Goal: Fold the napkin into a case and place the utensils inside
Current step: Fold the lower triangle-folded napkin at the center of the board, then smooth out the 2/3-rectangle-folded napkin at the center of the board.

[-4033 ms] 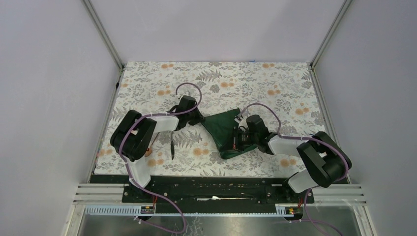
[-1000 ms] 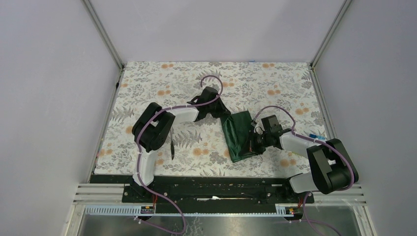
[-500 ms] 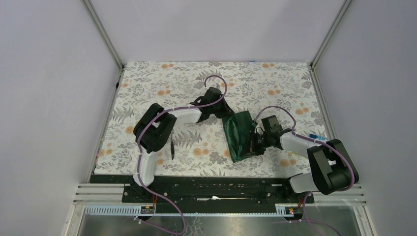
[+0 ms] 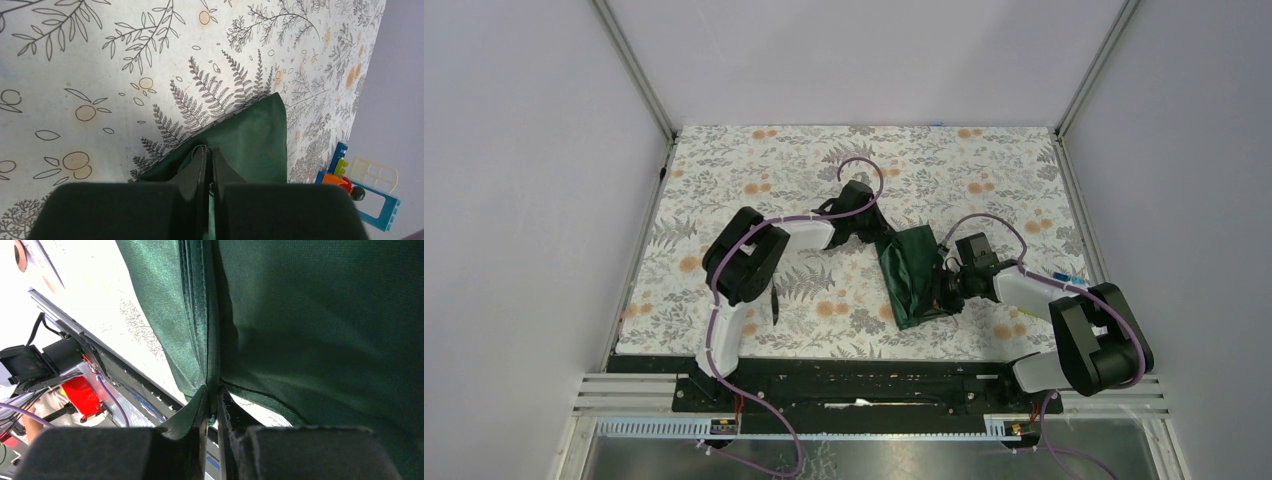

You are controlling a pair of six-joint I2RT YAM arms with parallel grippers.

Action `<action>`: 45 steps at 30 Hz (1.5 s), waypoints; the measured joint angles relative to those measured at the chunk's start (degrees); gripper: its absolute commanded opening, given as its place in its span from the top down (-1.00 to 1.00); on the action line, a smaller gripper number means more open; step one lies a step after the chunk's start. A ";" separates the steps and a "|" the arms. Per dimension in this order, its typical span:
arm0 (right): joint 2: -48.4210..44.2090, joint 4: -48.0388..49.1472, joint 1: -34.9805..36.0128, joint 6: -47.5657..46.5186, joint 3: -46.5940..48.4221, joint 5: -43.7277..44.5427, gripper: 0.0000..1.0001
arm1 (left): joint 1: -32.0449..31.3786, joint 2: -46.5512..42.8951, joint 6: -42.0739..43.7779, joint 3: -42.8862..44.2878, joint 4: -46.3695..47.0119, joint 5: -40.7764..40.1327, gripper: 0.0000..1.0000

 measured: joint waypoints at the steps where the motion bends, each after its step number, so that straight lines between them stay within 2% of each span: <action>1: 0.00 -0.13 0.00 -0.02 0.09 0.04 0.61 | 0.02 0.13 -0.04 0.04 0.04 0.02 1.00; 6: -0.20 -2.91 0.00 -1.03 1.75 2.16 0.31 | 0.04 0.37 -0.15 0.17 0.20 0.02 1.00; 9: -2.01 -5.86 -0.02 -2.14 3.61 4.96 0.05 | 0.04 0.39 -0.15 0.17 0.31 0.02 1.00; 13: -4.20 -9.03 -0.02 -3.32 7.19 8.07 -0.10 | 0.07 0.39 -0.15 0.17 0.46 0.04 1.00; 20: -4.20 -9.88 -0.02 -4.07 10.78 8.68 -0.13 | 0.07 0.39 -0.15 0.17 0.59 0.04 1.00; 23: -3.15 -8.20 -0.04 -4.04 10.99 6.23 0.06 | 0.07 0.39 -0.15 0.17 0.92 0.07 1.00; 26: 1.70 -3.02 -0.04 -2.89 11.28 -0.35 0.21 | 0.07 0.39 -0.17 0.17 1.22 0.07 1.00; 35: 16.09 17.57 -0.04 6.91 13.00 -14.27 0.15 | 0.28 0.50 -0.31 0.17 1.31 0.26 1.00; 43: 24.63 30.75 -0.04 13.57 12.24 -17.31 0.20 | 0.46 0.72 -0.33 0.17 1.53 0.52 1.00; 45: 26.10 32.02 -0.04 13.86 11.98 -17.27 0.23 | 0.50 0.98 -0.35 0.17 1.70 0.76 0.88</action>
